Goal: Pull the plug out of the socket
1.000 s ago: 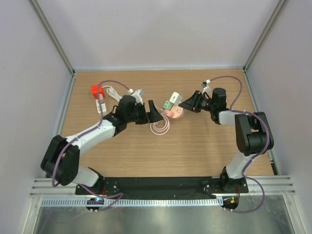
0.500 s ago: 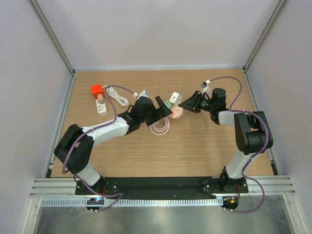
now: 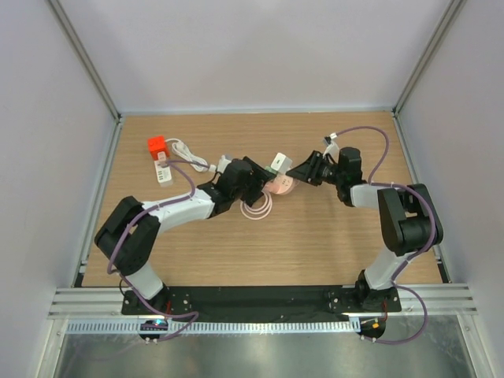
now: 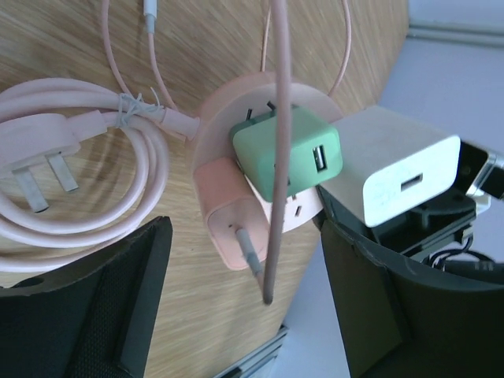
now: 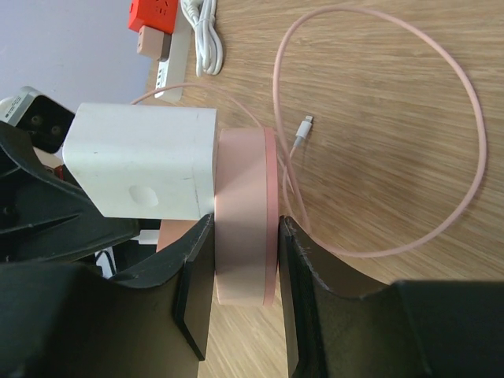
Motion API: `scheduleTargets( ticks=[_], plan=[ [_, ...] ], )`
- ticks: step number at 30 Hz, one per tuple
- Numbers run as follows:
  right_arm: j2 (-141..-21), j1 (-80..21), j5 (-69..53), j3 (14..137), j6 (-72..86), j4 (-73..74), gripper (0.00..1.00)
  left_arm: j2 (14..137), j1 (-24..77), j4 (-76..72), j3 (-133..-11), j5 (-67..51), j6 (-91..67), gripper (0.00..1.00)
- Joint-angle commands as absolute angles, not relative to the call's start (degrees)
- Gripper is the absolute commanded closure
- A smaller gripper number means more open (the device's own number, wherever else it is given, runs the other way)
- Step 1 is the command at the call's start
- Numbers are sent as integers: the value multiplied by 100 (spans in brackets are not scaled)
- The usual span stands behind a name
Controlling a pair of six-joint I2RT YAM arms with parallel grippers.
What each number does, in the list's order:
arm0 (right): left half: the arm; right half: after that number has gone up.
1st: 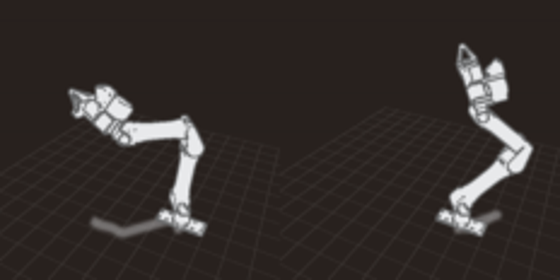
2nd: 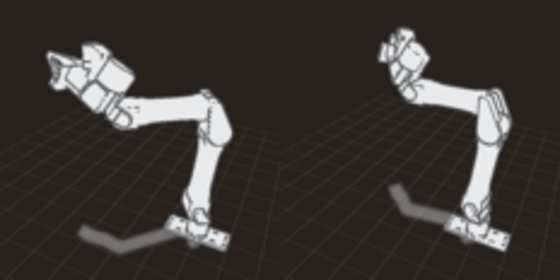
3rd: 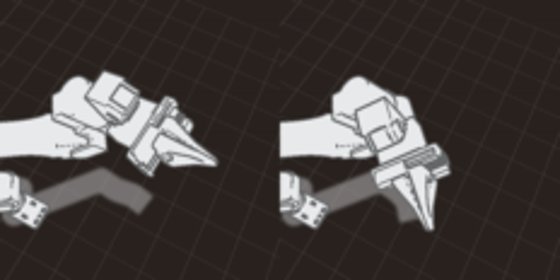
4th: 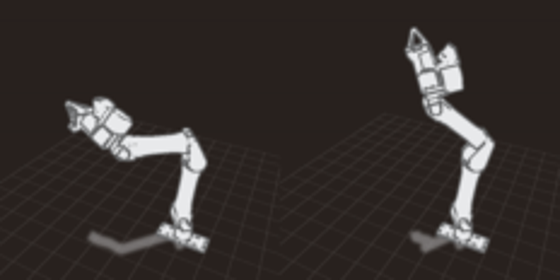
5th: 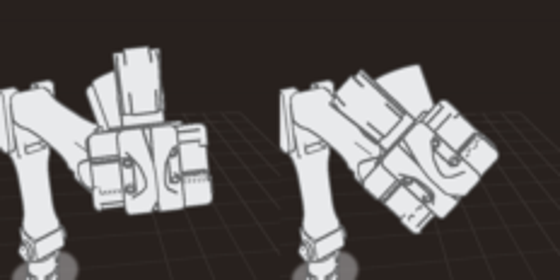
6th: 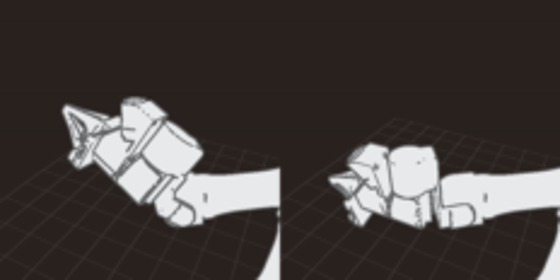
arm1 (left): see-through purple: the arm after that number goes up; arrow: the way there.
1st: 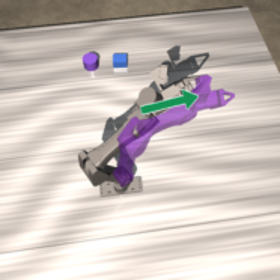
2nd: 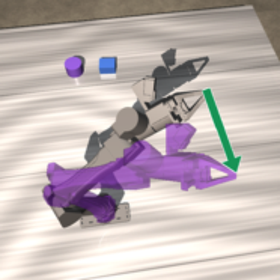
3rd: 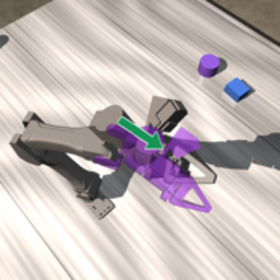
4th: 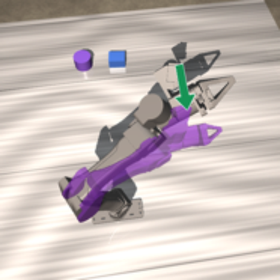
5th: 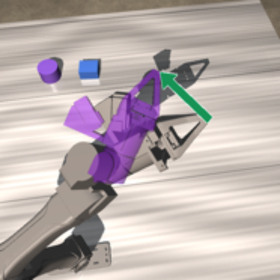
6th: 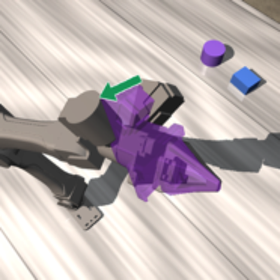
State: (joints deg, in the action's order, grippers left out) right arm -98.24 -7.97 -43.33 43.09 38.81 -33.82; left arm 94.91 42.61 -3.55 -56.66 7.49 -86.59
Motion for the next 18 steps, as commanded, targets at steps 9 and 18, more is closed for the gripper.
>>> scheduleTargets(
  ticks=[9,18],
  plan=[
    [-9053,-1116,-3903,4245,3472,-4105,99,9536,4342,-185,-5915,1345,-9378,52],
    [-8789,-1423,-3419,4175,3190,-3902,99,9676,4421,-123,-6064,1459,-9501,53]
  ],
)
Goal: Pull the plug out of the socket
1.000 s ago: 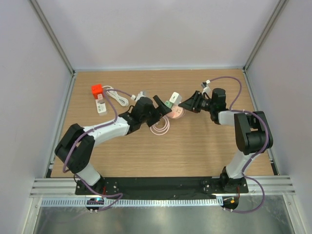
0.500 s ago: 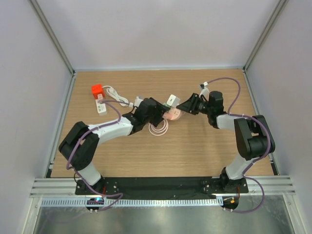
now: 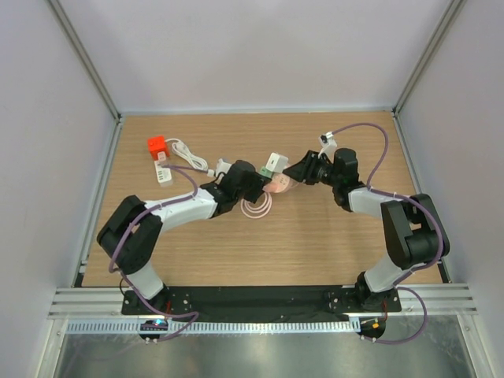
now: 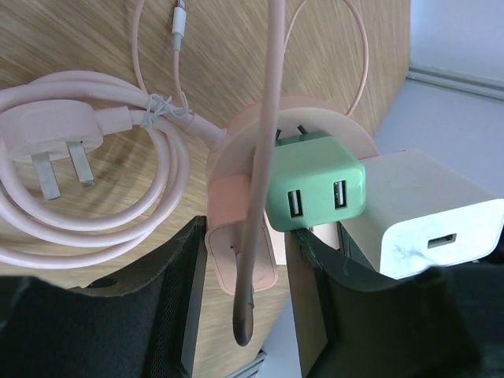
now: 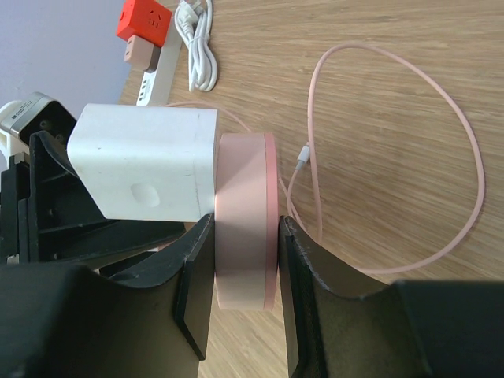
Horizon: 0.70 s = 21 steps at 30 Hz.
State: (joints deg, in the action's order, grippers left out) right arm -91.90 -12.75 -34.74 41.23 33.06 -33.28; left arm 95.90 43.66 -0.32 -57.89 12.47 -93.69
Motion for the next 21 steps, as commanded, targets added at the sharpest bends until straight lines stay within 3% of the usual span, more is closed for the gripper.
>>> scheduleTargets(
  ticks=[1,3,6,11,14,17,21],
  plan=[
    [-8772,-1433,-3393,4166,3190,-3894,99,9685,4447,-132,-6082,1459,-9501,53],
    [-8763,-1441,-3288,4149,3199,-3894,99,9721,4456,-123,-6126,1459,-9536,54],
    [-8710,-1441,-3208,4122,3208,-3902,99,9782,4474,-123,-6126,1441,-9606,67],
    [-8640,-1459,-3120,4043,3296,-3999,99,9896,4482,-123,-6187,1450,-9642,67],
    [-8596,-1468,-3041,3990,3383,-4052,99,9975,4482,-193,-6223,1459,-9615,63],
    [-8578,-1476,-2997,3964,3454,-4078,99,10054,4482,-272,-6258,1424,-9615,50],
    [-8596,-1477,-2988,3964,3489,-4096,99,10142,4482,-369,-6284,1336,-9606,47]
  ],
)
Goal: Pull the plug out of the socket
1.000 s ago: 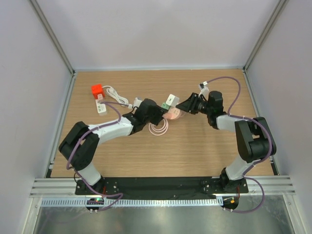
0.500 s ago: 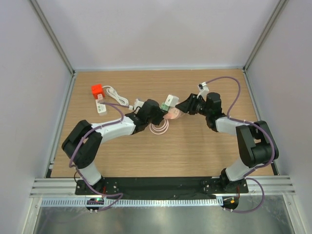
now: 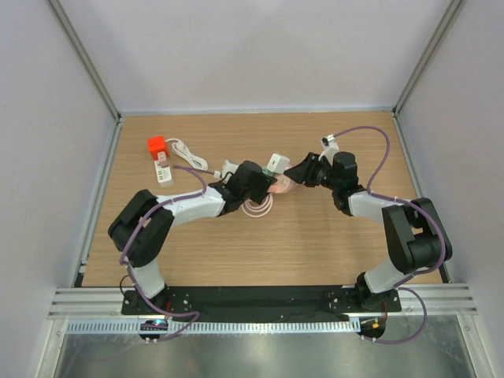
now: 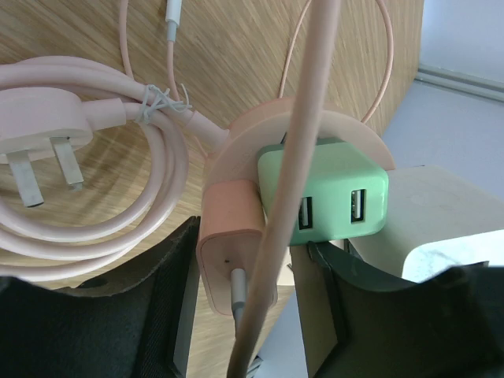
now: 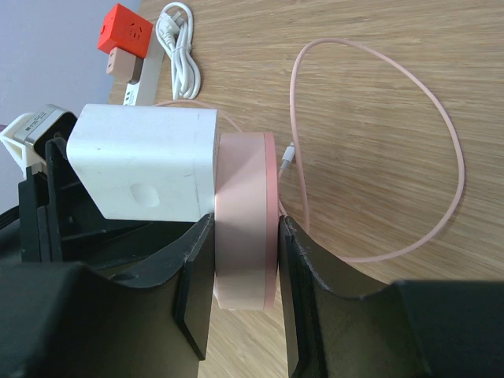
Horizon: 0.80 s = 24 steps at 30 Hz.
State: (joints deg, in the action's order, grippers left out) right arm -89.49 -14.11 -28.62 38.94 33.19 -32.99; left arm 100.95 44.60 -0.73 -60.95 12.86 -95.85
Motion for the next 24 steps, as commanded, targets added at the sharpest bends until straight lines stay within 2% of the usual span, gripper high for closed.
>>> scheduleTargets(
  ticks=[1,2,4,5,6,16,20,24],
  plan=[
    [-8596,-1477,-2988,3964,3498,-4096,99,10160,4482,-404,-6284,1336,-9615,49],
    [-8596,-1468,-2988,3964,3498,-4096,99,10169,4474,-413,-6267,1327,-9607,52],
    [-8604,-1468,-2980,3964,3498,-4087,99,10160,4482,-466,-6240,1336,-9615,75],
    [-8604,-1468,-2962,3973,3472,-4070,99,10143,4474,-475,-6223,1353,-9615,90],
    [-8604,-1468,-2953,3981,3437,-4043,99,10116,4482,-475,-6214,1371,-9598,98],
    [-8280,-1468,-2023,4052,2313,-3315,99,9590,4482,-361,-6091,1310,-8965,100],
    [-8069,-1477,-1723,4069,1838,-3164,99,9256,4386,-255,-5854,820,-9061,100],
    [-7972,-1477,-1626,4069,1600,-3129,99,9053,4096,-746,-5397,19,-9439,100]
  ],
)
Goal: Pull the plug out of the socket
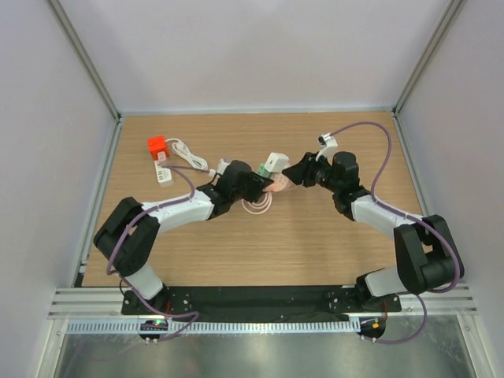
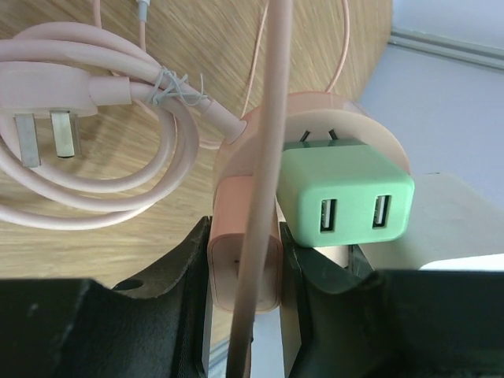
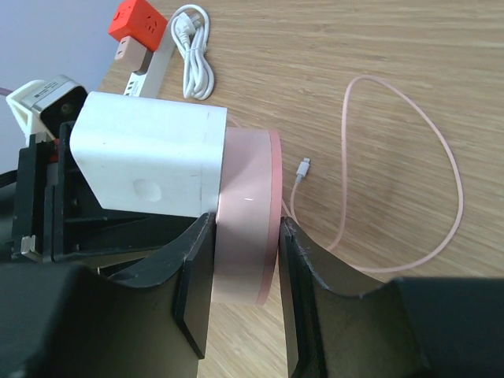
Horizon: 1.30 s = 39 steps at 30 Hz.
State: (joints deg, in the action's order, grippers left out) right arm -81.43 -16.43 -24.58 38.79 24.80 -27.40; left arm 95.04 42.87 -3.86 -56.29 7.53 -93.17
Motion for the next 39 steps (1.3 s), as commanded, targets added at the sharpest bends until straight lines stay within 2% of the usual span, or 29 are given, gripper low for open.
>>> scheduleTargets(
  ticks=[1,6,9,11,14,16,20,27,32,35,39],
  plan=[
    [-7972,-1485,-1609,4087,1556,-3103,99,9027,3983,-825,-5301,-226,-9500,100],
    [-7945,-1494,-1565,4096,1433,-3076,99,8991,3815,-775,-5536,-834,-9010,100],
    [-7910,-1512,-1512,4096,1345,-3050,99,9140,3823,629,-6315,-792,-7931,100],
    [-7910,-1512,-1503,4096,1336,-3041,99,9167,3902,1638,-6626,-275,-7351,100],
    [-7893,-1512,-1468,4096,1310,-3041,99,9150,3920,2082,-6750,-35,-6997,100],
    [-7893,-1520,-1450,4096,1274,-3041,99,9115,3911,1891,-6558,-280,-6909,100],
    [-7901,-1547,-1380,4104,1213,-3024,99,9052,3841,144,-5933,-1553,-7241,100],
    [-7858,-1556,-1266,4104,1143,-3015,99,8711,3841,492,-5766,-1054,-8479,100],
    [-7875,-1591,-1187,4131,1046,-2980,99,8745,3841,-804,-5599,-1783,-9744,100],
    [-7840,-1591,-1160,4148,1002,-2979,99,8702,3850,-757,-5739,-1793,-9748,100],
    [-7840,-1425,-1432,4131,1352,-3085,99,8473,3850,-19,-6011,-1512,-8916,100]
  ],
)
